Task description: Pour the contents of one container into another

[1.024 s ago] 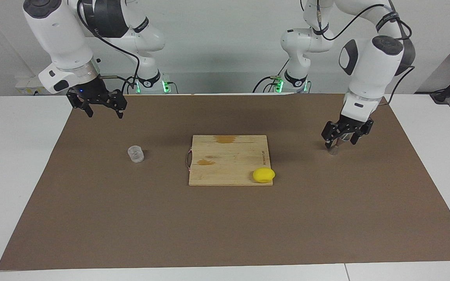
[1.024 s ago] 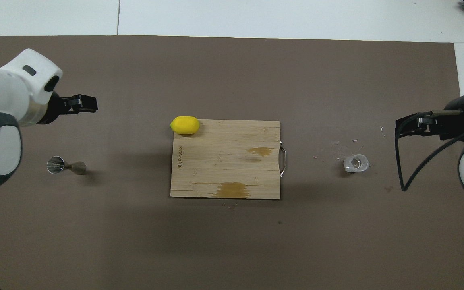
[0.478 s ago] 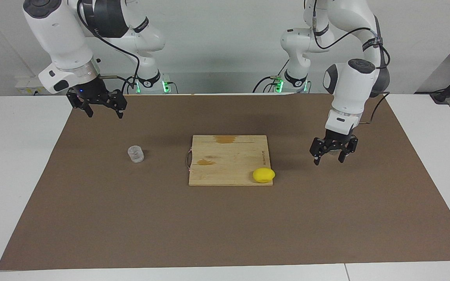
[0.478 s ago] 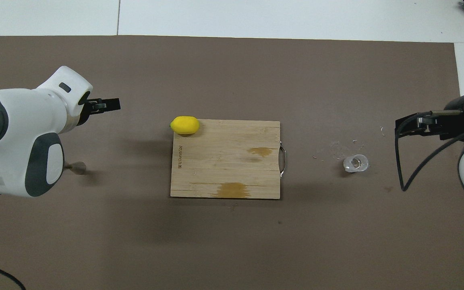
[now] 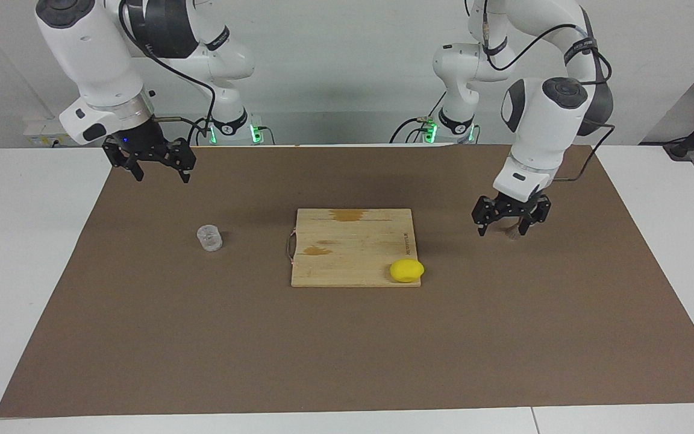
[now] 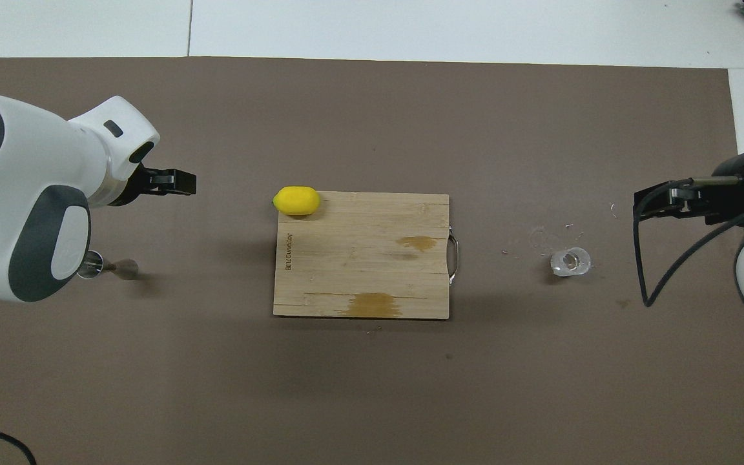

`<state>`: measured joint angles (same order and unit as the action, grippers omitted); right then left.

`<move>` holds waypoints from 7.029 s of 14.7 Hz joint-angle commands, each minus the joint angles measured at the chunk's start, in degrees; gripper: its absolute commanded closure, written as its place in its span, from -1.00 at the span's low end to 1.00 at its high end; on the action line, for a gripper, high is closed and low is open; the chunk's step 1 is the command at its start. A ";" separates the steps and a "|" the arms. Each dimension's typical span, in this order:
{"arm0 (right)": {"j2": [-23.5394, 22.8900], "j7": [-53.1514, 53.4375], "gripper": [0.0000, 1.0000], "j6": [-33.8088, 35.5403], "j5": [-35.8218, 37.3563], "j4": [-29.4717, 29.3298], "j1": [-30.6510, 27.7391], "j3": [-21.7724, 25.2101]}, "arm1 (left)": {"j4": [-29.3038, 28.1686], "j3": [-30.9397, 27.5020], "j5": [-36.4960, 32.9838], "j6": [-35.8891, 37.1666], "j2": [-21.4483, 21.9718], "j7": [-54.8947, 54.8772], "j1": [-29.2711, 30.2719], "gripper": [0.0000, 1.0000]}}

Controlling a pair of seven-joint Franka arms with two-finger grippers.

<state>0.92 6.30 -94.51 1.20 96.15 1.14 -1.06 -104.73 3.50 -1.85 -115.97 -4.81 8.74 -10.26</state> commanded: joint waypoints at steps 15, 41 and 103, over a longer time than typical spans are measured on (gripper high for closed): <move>-0.39 -1.03 -1.00 0.82 0.21 -0.70 -0.52 -0.34 | -2.83 -0.16 38.03 17.70 2.17 -66.35 31.42 -1.00; -0.39 -1.03 -1.00 0.82 0.21 -0.70 -0.52 -0.34 | -9.61 -0.07 59.15 35.19 -18.21 -135.57 48.06 -1.00; 0.05 -1.20 -1.00 2.75 0.12 -0.26 -0.52 -0.34 | -8.12 0.72 68.65 40.12 -19.54 -144.10 38.06 0.93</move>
<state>0.92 6.30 -92.67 1.20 96.15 1.14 -1.07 -113.04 4.60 65.39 -77.05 -25.97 -137.07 31.85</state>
